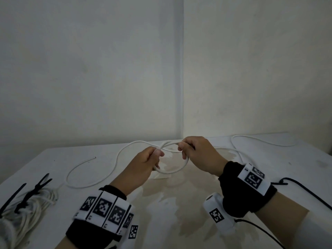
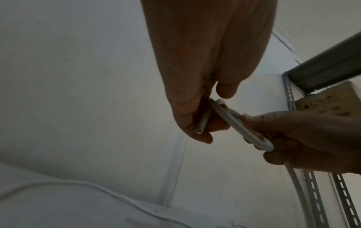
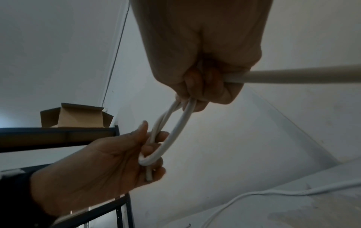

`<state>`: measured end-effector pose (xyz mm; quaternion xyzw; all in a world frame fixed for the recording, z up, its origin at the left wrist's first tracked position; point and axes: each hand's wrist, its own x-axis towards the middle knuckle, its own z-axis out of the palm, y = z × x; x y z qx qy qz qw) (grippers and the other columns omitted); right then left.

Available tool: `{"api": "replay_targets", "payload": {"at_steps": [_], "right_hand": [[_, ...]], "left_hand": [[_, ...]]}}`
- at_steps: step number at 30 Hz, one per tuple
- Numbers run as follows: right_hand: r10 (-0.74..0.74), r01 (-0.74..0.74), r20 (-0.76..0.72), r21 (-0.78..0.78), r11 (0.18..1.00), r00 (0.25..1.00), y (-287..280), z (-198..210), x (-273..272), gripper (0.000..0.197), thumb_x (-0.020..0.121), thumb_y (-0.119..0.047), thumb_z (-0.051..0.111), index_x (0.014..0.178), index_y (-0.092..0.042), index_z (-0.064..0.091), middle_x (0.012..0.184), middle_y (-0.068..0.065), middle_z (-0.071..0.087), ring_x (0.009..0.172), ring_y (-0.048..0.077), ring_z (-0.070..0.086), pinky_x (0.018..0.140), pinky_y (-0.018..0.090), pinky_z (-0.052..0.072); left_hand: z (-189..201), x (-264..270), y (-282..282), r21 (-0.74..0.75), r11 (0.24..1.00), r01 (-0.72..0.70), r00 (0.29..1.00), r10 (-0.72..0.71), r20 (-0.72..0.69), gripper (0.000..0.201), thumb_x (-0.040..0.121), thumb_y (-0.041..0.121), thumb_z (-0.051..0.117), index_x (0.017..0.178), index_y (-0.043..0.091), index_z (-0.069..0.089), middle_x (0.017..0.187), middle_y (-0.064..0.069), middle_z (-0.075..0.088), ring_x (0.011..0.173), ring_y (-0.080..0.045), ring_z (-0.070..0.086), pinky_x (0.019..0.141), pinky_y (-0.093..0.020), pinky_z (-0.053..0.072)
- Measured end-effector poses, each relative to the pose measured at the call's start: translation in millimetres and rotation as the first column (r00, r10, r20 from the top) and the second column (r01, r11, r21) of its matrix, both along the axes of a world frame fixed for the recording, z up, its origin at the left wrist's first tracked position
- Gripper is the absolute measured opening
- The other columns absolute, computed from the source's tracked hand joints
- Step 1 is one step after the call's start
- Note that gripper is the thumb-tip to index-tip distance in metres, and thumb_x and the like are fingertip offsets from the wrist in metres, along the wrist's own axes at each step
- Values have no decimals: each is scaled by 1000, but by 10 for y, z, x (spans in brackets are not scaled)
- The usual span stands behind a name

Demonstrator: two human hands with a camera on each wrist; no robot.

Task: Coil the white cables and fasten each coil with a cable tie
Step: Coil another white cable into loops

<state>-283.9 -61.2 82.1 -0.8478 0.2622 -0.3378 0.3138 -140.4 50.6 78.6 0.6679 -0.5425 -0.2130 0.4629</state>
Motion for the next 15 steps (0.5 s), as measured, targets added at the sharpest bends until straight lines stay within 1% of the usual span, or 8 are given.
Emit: {"api": "replay_targets", "payload": {"at_steps": [2, 4, 6, 8, 9, 11, 13, 15], "right_hand": [[-4, 4, -8, 7, 1000, 1000, -12, -11, -24, 35, 95, -17, 46, 62, -23, 53, 56, -12, 56, 50, -8, 48, 54, 7, 36], [-5, 6, -20, 20, 1000, 1000, -21, -31, -35, 35, 96, -17, 46, 62, -24, 53, 57, -11, 56, 50, -9, 48, 53, 7, 35], [-10, 11, -30, 28, 1000, 999, -27, -45, -25, 34, 96, -18, 46, 62, -24, 54, 57, -11, 56, 51, -9, 48, 53, 6, 35], [-19, 20, -29, 33, 999, 999, -36, -49, -15, 34, 95, -18, 46, 62, -24, 54, 57, -11, 56, 52, -9, 48, 54, 7, 35], [-27, 28, -18, 39, 999, 999, -43, -48, -15, 35, 95, -18, 46, 62, -24, 54, 56, -11, 56, 51, -8, 47, 54, 7, 35], [-41, 41, 8, 61, 997, 999, -54, -32, -14, 33, 95, -19, 47, 63, -23, 55, 55, -11, 56, 50, -6, 46, 52, 8, 34], [-45, 43, 26, 69, 997, 999, -52, -8, -2, 31, 95, -19, 47, 66, -21, 56, 55, -10, 56, 47, -4, 45, 49, 8, 33], [-45, 42, 39, 73, 996, 998, -47, 13, 5, 29, 95, -20, 47, 68, -20, 57, 56, -10, 56, 44, -3, 44, 47, 8, 32]], "left_hand": [[16, 29, -22, 24, 1000, -9, 984, 5, 176, 24, 98, 26, 36, 93, 16, 57, 74, 5, 52, 68, -8, 55, 58, -12, 40], [15, 49, -36, 57, 997, -42, 941, 21, 338, 29, 98, 28, 36, 95, 10, 58, 73, 5, 51, 74, -16, 54, 61, -18, 38], [19, 62, -37, 54, 996, -67, 906, 38, 423, 32, 98, 28, 37, 95, 4, 58, 70, 4, 48, 73, -17, 51, 58, -16, 34], [24, 67, -29, 47, 997, -65, 903, 39, 427, 30, 98, 28, 39, 89, 7, 59, 68, 5, 49, 69, -13, 49, 59, -14, 35], [25, 69, -30, 41, 998, -49, 933, 31, 359, 28, 97, 27, 40, 83, 11, 59, 69, 6, 51, 69, -11, 51, 62, -13, 38], [37, 49, -21, 14, 1000, -8, 1000, 8, 30, 28, 97, 22, 42, 76, 15, 59, 69, 2, 56, 69, -10, 56, 66, -13, 48], [85, 1, 19, 6, 998, 62, 931, -55, -360, 29, 98, 19, 39, 80, 8, 59, 66, -2, 61, 69, -12, 62, 66, -14, 53], [120, -28, 45, -15, 993, 120, 836, -109, -538, 29, 99, 18, 35, 84, 5, 56, 63, -1, 66, 69, -13, 67, 64, -17, 55]]}}
